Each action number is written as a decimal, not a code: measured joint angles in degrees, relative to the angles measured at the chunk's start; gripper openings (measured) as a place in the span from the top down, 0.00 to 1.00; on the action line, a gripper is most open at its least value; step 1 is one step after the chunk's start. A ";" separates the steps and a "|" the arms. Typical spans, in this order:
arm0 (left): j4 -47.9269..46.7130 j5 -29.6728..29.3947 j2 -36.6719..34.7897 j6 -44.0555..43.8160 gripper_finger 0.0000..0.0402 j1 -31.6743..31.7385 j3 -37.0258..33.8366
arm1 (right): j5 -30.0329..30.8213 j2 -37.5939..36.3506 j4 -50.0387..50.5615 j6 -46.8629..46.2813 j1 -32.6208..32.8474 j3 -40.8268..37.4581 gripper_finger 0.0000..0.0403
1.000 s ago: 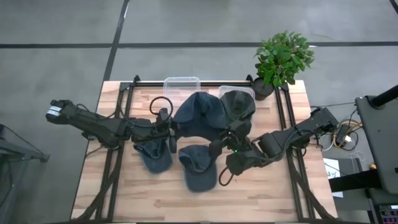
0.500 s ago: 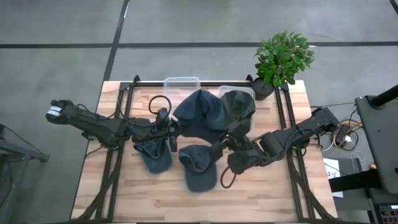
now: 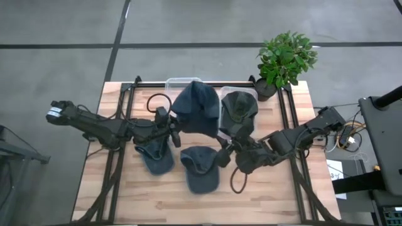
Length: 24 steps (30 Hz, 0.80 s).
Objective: Pick & Place hat
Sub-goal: Put the bottom gray cap into the left transparent bin
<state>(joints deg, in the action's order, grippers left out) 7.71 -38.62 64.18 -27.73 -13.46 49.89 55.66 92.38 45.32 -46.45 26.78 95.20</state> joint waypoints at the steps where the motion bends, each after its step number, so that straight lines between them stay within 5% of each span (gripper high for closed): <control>1: -0.43 -0.73 -0.05 -0.16 0.99 -0.01 0.01 | 0.00 -0.46 -0.04 1.66 0.35 0.00 0.65; 8: -4.89 -4.88 -1.10 -3.46 0.99 0.08 0.02 | 0.44 -3.50 4.99 7.44 2.39 0.02 0.60; 16: -7.20 -5.32 -1.95 -7.02 0.99 1.20 0.01 | 0.85 -7.52 20.97 -1.43 4.50 -1.58 0.63; 24: -9.52 -3.31 -1.93 -11.94 0.99 5.69 0.01 | 0.92 -13.84 23.18 -1.08 8.71 -8.25 0.65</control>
<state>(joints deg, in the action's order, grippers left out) -1.81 -41.93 62.25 -39.67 -7.78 49.90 56.58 78.53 68.50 -47.53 35.50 86.95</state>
